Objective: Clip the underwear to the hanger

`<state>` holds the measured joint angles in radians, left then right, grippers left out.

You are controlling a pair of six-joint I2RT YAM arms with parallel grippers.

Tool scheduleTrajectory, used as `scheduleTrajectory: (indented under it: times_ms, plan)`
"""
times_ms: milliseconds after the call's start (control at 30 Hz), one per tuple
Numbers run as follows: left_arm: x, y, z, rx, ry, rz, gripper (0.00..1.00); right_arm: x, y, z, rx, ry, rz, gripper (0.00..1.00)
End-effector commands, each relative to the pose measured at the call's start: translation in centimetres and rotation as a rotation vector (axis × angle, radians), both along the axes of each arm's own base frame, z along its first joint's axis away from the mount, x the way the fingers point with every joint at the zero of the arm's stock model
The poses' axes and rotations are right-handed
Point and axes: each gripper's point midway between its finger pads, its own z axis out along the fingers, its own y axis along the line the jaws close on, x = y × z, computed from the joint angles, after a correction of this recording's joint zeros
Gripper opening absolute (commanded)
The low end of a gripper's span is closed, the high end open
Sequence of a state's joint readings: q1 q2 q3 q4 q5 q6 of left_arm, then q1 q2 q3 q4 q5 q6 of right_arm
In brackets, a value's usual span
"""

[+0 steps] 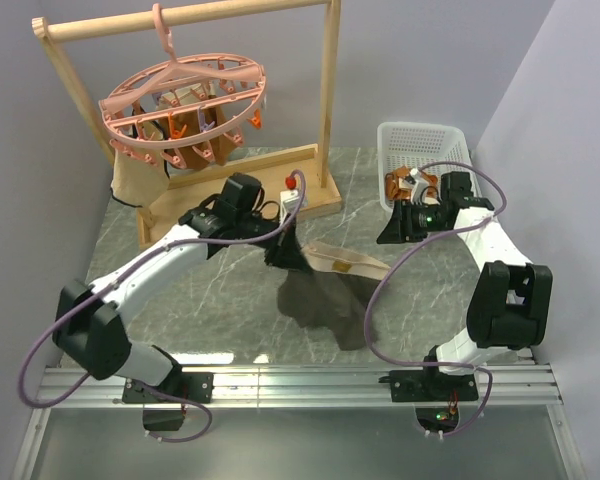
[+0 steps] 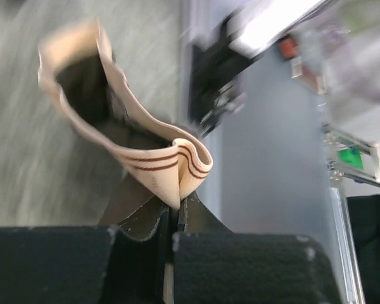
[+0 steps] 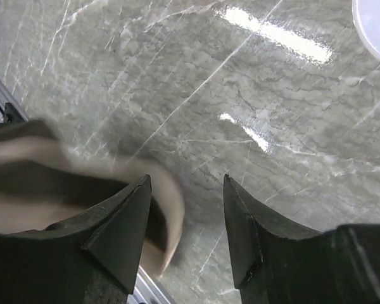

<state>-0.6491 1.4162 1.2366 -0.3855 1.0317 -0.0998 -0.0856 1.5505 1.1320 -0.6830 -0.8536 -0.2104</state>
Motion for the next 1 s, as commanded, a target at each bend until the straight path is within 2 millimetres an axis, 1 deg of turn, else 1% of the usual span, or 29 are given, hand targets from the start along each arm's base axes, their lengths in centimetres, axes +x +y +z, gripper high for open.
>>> scheduleTrajectory:
  times_ms: [0, 33, 67, 100, 133, 200, 233, 267, 300, 333, 367, 400, 433, 467, 500, 533, 567, 600, 633, 667, 700, 733, 767, 800, 833, 867, 900, 933, 967]
  plan:
    - [1.9, 3.8, -8.8, 0.2, 0.081, 0.057, 0.02, -0.5, 0.1, -0.1, 0.007, 0.0, -0.005, 0.56]
    - [2.4, 4.8, -11.3, 0.26, 0.077, 0.074, 0.03, -0.5, 0.3, -0.4, 0.016, 0.014, -0.008, 0.56]
    - [2.7, 5.5, -12.8, 0.293, 0.095, 0.082, 0.06, -0.6, 0.5, -0.7, 0.027, 0.039, -0.024, 0.56]
    - [3.3, 6.7, -15.0, 0.334, 0.135, 0.101, 0.08, -0.5, 0.6, -1.1, 0.03, 0.044, -0.033, 0.56]
    - [3.9, 7.3, -16.1, 0.364, 0.145, 0.126, 0.09, -0.4, 0.6, -1.5, 0.028, 0.071, -0.06, 0.56]
    - [5.1, 8.8, -17.7, 0.386, 0.179, 0.178, 0.09, -0.4, 0.7, -2.3, 0.023, 0.083, -0.077, 0.55]
    - [5.8, 9.0, -18.0, 0.387, 0.165, 0.199, 0.1, -0.4, 0.9, -2.6, 0.023, 0.098, -0.093, 0.55]
    - [6.5, 9.6, -18.3, 0.396, 0.16, 0.221, 0.12, -0.5, 1.0, -3.2, 0.015, 0.1, -0.097, 0.55]
    - [7.4, 10.0, -18.9, 0.411, 0.147, 0.244, 0.15, -0.5, 1.7, -3.9, -0.01, 0.103, -0.102, 0.54]
    - [7.4, 10.1, -19.0, 0.414, 0.152, 0.244, 0.15, -0.6, 2.0, -4.0, -0.011, 0.103, -0.093, 0.54]
    - [7.6, 10.2, -19.3, 0.422, 0.148, 0.248, 0.17, -0.8, 3.0, -4.3, -0.015, 0.12, -0.082, 0.54]
    - [7.8, 10.5, -19.6, 0.436, 0.148, 0.257, 0.2, -0.2, 3.1, -4.8, -0.055, 0.102, -0.097, 0.54]
    - [7.8, 10.6, -19.9, 0.448, 0.15, 0.26, 0.22, -0.2, 4.2, -4.9, -0.071, 0.092, -0.071, 0.54]
    - [7.8, 10.8, -20.1, 0.458, 0.15, 0.268, 0.24, 0.2, 4.5, -5.5, -0.094, 0.099, -0.081, 0.54]
    - [7.9, 10.9, -20.2, 0.462, 0.143, 0.273, 0.26, 1.1, 4.9, -5.4, -0.114, 0.072, -0.085, 0.54]
    - [7.9, 11.4, -20.2, 0.472, 0.144, 0.293, 0.28, 1.6, 4.8, -6.0, -0.161, 0.065, -0.101, 0.54]
    - [8.1, 11.6, -20.2, 0.476, 0.138, 0.311, 0.3, 1.6, 5.5, -6.9, -0.186, 0.084, -0.093, 0.54]
    - [8.5, 12.1, -20.0, 0.477, 0.125, 0.337, 0.37, 2.3, 5.7, -7.0, -0.209, 0.08, -0.1, 0.54]
    - [8.7, 12.6, -19.7, 0.482, 0.116, 0.371, 0.41, 2.7, 5.3, -7.6, -0.255, 0.086, -0.124, 0.54]
    - [8.9, 13.0, -19.6, 0.49, 0.11, 0.398, 0.46, 2.5, 5.6, -8.8, -0.279, 0.119, -0.117, 0.55]
    - [9.2, 13.5, -19.4, 0.493, 0.103, 0.424, 0.52, 2.6, 5.6, -8.9, -0.295, 0.134, -0.121, 0.55]
    - [9.7, 14.3, -19.0, 0.497, 0.089, 0.481, 0.56, 2.4, 5.7, -9.8, -0.304, 0.161, -0.115, 0.55]
    - [9.9, 14.7, -18.6, 0.492, 0.085, 0.508, 0.6, 2.1, 6.1, -10.0, -0.3, 0.173, -0.097, 0.53]
    - [10.1, 15.1, -18.2, 0.484, 0.082, 0.536, 0.72, 1.9, 6.2, -10.1, -0.296, 0.187, -0.087, 0.49]
    - [10.3, 15.7, -17.4, 0.464, 0.072, 0.581, 0.8, 1.7, 6.4, -10.2, -0.288, 0.192, -0.074, 0.41]
    - [10.4, 16.0, -17.1, 0.461, 0.064, 0.603, 0.81, 1.5, 6.9, -10.0, -0.265, 0.193, -0.052, 0.26]
    - [10.3, 16.1, -16.9, 0.457, 0.059, 0.618, 0.91, 1.4, 7.0, -9.7, -0.254, 0.189, -0.042, 0.2]
    - [10.1, 16.3, -16.3, 0.446, 0.049, 0.64, 0.92, 1.2, 7.4, -9.3, -0.228, 0.188, -0.022, 0.15]
    - [10.1, 16.4, -15.9, 0.439, 0.037, 0.652, 0.92, 1.0, 7.7, -8.1, -0.203, 0.156, 0.006, 0.07]
